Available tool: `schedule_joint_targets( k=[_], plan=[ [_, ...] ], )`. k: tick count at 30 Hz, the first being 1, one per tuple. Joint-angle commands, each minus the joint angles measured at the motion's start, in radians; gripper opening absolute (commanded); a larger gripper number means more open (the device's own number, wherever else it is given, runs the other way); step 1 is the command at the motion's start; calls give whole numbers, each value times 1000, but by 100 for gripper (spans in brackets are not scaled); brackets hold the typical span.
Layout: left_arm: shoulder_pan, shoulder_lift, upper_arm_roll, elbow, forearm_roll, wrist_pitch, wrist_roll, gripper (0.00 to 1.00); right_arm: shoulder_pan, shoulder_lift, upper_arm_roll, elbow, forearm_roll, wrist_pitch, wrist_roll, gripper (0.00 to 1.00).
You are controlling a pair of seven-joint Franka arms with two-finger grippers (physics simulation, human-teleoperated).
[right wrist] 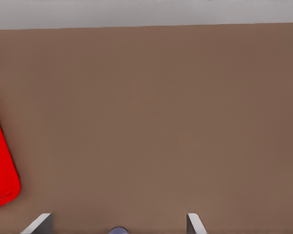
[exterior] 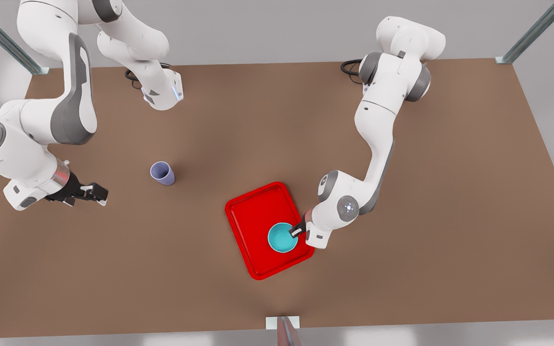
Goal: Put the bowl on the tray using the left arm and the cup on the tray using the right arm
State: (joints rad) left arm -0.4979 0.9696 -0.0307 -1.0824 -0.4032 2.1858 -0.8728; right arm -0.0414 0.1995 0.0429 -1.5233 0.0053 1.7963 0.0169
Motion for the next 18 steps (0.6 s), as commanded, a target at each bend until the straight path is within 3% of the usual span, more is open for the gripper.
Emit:
schedule_joint_targets(
  k=[1,3,4,6,9,12,13,14,16,18],
  plan=[
    [1,0,0,-1,-5,0,1,89,0,0,0,0,-1,0,0,100],
    [2,-25,14,1,35,-63,5,99,0,0,0,0,1,0,0,100],
    [22,-83,12,-1,139,-213,32,99,0,0,0,0,1,0,0,100],
    [139,-285,55,-5,296,-696,540,99,0,0,0,0,-1,0,0,100],
    [219,-436,182,-4,325,-963,758,99,-2,0,0,0,-1,0,0,100],
    [255,-503,192,-7,342,-1097,779,99,0,1,0,0,-1,6,-2,100],
    [263,-580,190,-94,334,-1083,787,99,0,1,0,2,-1,6,-2,100],
    [248,-724,190,-302,339,-890,799,99,-2,23,0,0,4,24,0,100],
    [249,-750,190,-338,333,-856,801,100,-9,167,-6,52,84,31,-12,100],
    [254,-752,192,-338,331,-856,799,100,-23,178,-9,72,91,5,-11,100]
  ],
)
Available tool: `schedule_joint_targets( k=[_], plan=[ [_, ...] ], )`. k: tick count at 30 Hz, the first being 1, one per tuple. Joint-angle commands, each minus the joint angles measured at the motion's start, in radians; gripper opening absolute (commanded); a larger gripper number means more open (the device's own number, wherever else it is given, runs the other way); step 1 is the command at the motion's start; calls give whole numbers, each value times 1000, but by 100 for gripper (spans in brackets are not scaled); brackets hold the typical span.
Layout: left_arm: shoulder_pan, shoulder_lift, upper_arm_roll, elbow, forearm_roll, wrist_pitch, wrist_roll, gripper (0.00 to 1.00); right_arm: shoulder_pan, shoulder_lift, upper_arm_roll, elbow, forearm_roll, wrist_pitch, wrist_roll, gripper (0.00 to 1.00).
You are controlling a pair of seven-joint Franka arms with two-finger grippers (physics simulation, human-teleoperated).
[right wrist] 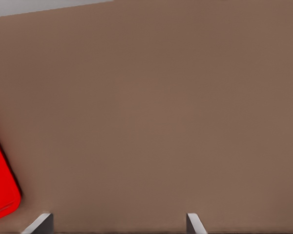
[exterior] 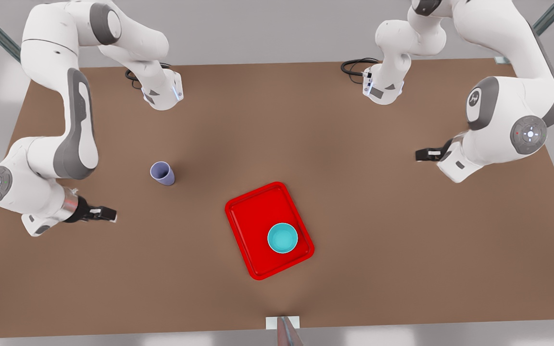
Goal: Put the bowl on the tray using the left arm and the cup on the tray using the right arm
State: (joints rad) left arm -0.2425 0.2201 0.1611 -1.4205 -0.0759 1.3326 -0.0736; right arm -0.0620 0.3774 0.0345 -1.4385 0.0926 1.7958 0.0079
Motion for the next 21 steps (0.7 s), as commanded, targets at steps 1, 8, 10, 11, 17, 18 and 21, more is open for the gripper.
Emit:
schedule_joint_targets(
  k=[1,8,10,11,17,18,21],
  plan=[
    [-1,2,0,0,1,0,0,100,-1,2,-1,3,-1,-27,0,100],
    [-1,24,0,5,4,-18,-3,100,80,-176,7,-379,-14,166,15,100],
    [3,25,0,5,4,-18,-2,100,88,-207,7,-430,-14,160,15,100],
    [3,25,0,5,4,-19,-2,100,99,-239,7,-482,-14,166,17,100],
    [3,28,0,0,2,-21,-2,100,100,-330,24,-620,26,185,17,100],
    [3,31,0,0,2,-21,-2,100,100,-333,24,-622,26,181,15,100],
    [3,35,0,0,2,-21,-2,100,100,-341,24,-619,26,172,15,100]
  ],
)
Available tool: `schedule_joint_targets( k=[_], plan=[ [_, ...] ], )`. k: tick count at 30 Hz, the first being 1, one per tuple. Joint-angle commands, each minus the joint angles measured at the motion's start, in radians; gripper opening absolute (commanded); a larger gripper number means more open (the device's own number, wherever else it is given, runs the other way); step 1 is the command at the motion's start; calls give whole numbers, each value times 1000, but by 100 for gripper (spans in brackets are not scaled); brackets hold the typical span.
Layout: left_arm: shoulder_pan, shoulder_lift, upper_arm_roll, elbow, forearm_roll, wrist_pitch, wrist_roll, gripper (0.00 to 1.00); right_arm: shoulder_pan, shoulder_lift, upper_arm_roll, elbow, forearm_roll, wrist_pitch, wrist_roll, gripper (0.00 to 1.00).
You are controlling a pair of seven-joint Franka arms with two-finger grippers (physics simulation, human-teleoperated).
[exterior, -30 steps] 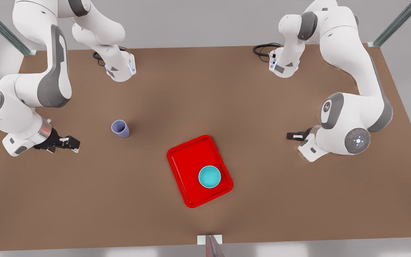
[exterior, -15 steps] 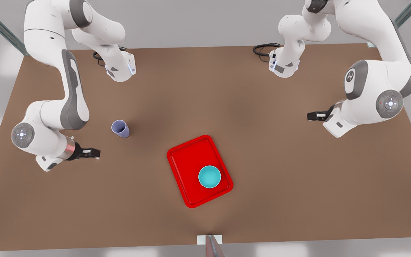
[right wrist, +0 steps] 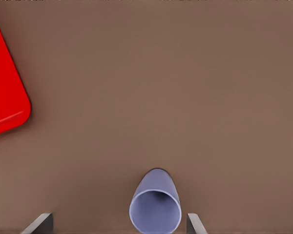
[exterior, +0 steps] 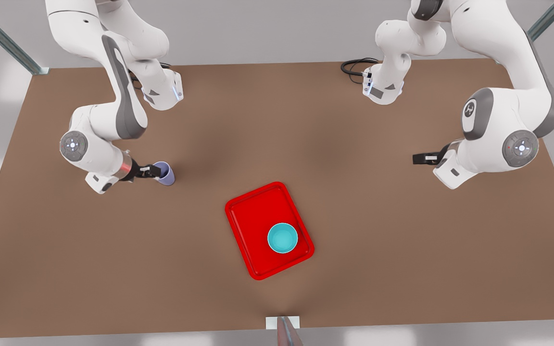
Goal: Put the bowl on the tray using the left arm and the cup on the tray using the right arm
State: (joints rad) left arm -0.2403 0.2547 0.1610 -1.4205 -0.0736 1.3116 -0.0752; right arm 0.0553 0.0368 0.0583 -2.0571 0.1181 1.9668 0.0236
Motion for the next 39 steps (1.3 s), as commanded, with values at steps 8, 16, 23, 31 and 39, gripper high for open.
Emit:
schedule_joint_targets(
  k=[8,16,23,31,39],
  plan=[
    [1,1,0,0,0,0,0,100,-17,-3,8,5,0,-54,-1,100],
    [1,17,0,0,0,0,0,100,-17,0,15,-1,0,-71,-2,100],
    [1,26,0,2,1,0,-9,100,-25,38,14,15,0,-51,-4,100],
    [1,32,2,3,3,0,-14,100,-34,41,5,-1,0,-66,-19,100],
    [3,41,0,3,3,-2,-12,100,-34,44,8,-28,0,-37,-17,100]
  ],
)
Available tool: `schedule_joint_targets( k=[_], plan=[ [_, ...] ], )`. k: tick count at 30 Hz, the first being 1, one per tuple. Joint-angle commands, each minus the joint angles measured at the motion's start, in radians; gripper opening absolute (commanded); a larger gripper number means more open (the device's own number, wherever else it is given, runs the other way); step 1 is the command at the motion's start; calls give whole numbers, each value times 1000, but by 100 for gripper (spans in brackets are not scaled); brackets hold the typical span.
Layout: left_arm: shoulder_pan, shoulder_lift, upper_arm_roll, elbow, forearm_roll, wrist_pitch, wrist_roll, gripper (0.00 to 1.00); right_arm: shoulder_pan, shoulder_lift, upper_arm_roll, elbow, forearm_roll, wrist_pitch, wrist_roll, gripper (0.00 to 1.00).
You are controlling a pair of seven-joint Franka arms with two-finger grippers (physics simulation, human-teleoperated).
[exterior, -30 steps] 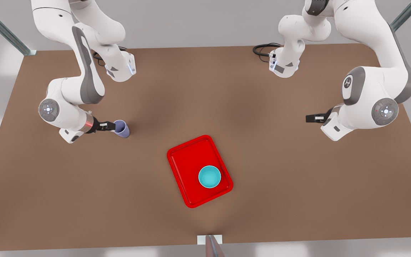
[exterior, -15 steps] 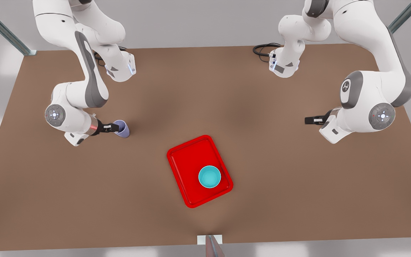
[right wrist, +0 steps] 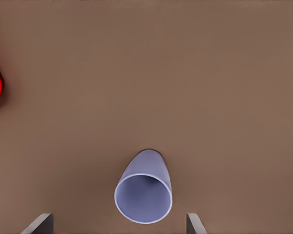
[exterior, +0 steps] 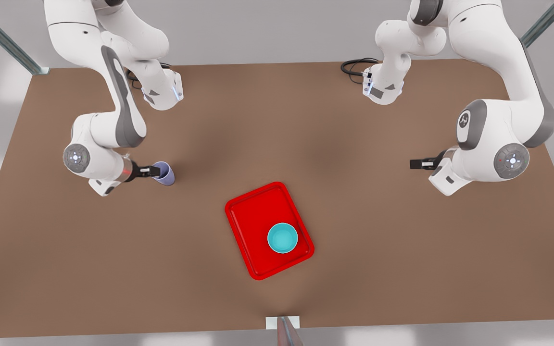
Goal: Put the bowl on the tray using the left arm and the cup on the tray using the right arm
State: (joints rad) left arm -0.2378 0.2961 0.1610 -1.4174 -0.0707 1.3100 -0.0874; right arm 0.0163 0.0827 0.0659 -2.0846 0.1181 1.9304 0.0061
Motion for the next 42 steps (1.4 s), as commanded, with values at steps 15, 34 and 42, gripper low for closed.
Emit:
schedule_joint_targets(
  k=[15,34,42],
  plan=[
    [2,-57,6,-52,19,14,63,100,4,-23,-2,-132,-2,65,-11,100],
    [2,-58,20,-29,14,6,61,100,-4,-9,-3,-187,-2,94,-35,99],
    [2,-52,20,-31,9,8,61,100,-12,28,-5,-186,-2,119,-35,99]
  ],
)
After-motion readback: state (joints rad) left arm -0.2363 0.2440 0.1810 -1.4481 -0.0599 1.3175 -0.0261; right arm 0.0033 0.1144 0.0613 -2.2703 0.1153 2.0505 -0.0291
